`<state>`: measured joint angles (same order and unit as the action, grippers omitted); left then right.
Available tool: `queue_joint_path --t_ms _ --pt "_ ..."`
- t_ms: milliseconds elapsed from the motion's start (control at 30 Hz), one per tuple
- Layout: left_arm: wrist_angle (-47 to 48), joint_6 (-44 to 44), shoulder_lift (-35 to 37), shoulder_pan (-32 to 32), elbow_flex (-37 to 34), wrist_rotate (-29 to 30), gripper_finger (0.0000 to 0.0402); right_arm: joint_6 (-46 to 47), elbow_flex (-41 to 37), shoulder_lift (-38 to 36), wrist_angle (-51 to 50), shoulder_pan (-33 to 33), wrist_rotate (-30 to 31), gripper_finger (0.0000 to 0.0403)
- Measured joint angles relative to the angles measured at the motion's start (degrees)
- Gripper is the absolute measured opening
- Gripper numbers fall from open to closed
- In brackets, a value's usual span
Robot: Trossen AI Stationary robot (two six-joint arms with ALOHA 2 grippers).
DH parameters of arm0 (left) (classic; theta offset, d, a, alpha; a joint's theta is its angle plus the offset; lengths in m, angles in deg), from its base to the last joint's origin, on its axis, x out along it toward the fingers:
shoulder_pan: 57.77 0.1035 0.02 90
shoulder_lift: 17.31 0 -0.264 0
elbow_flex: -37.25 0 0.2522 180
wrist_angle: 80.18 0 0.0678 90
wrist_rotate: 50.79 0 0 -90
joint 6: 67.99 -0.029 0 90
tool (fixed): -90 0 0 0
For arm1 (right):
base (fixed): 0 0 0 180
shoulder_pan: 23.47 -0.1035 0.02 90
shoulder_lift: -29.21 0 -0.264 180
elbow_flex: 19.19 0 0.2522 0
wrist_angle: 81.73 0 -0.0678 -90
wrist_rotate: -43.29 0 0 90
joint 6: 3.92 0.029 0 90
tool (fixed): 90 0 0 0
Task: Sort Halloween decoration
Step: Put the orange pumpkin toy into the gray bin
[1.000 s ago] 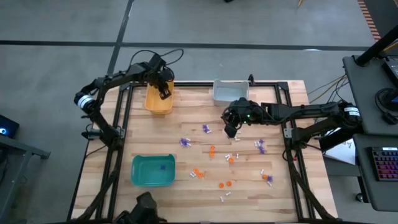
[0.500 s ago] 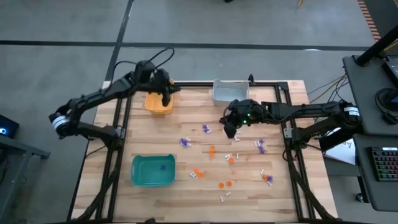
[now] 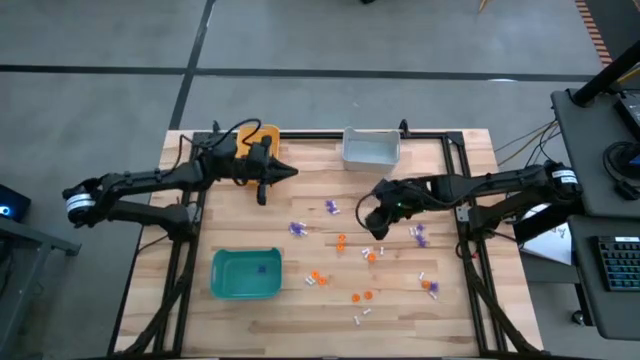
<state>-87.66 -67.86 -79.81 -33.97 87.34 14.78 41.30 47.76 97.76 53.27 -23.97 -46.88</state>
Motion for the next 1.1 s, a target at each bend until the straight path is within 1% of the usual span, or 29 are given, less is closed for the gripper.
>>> queue_joint_path --t_ms 133,200,367,433,567,667,800,967,1100 --pt "0.0 0.0 -0.2 -2.0 -0.6 0.0 0.0 5.5 0.0 0.0 -6.2 -1.3 -0.6 0.0054" --pt "0.3 0.0 -0.2 -3.2 -0.9 0.0 0.0 8.5 0.0 0.0 -9.5 -2.0 -1.8 0.0054" --pt "2.0 -2.4 -0.2 -6.1 -0.9 0.0 0.0 16.5 0.0 0.0 -16.9 -3.6 -3.5 0.0054" --pt "2.3 -3.6 -0.2 -6.7 -0.9 0.0 0.0 19.8 0.0 0.0 -19.7 -4.0 -4.0 0.0054" --pt "2.3 -4.0 -0.2 -6.8 -0.9 0.0 0.0 25.5 0.0 0.0 -24.5 -4.8 -6.9 0.0054" --pt "2.3 -4.2 -0.2 -6.8 -0.9 1.0 0.0 28.8 0.0 0.0 -24.7 -6.7 -10.7 0.0054" --pt "2.3 -5.3 -0.2 -6.8 -0.8 3.0 0.0 35.3 0.0 0.0 -24.6 -10.9 -15.3 0.0054" --pt "1.6 -6.2 -0.2 -6.7 -0.8 3.1 0.0 43.0 0.0 0.0 -25.1 -17.0 -18.3 0.0054" --pt "1.7 -8.2 -0.2 -6.7 -0.8 3.1 0.0 44.2 0.0 0.0 -25.1 -21.2 -18.0 0.0054"
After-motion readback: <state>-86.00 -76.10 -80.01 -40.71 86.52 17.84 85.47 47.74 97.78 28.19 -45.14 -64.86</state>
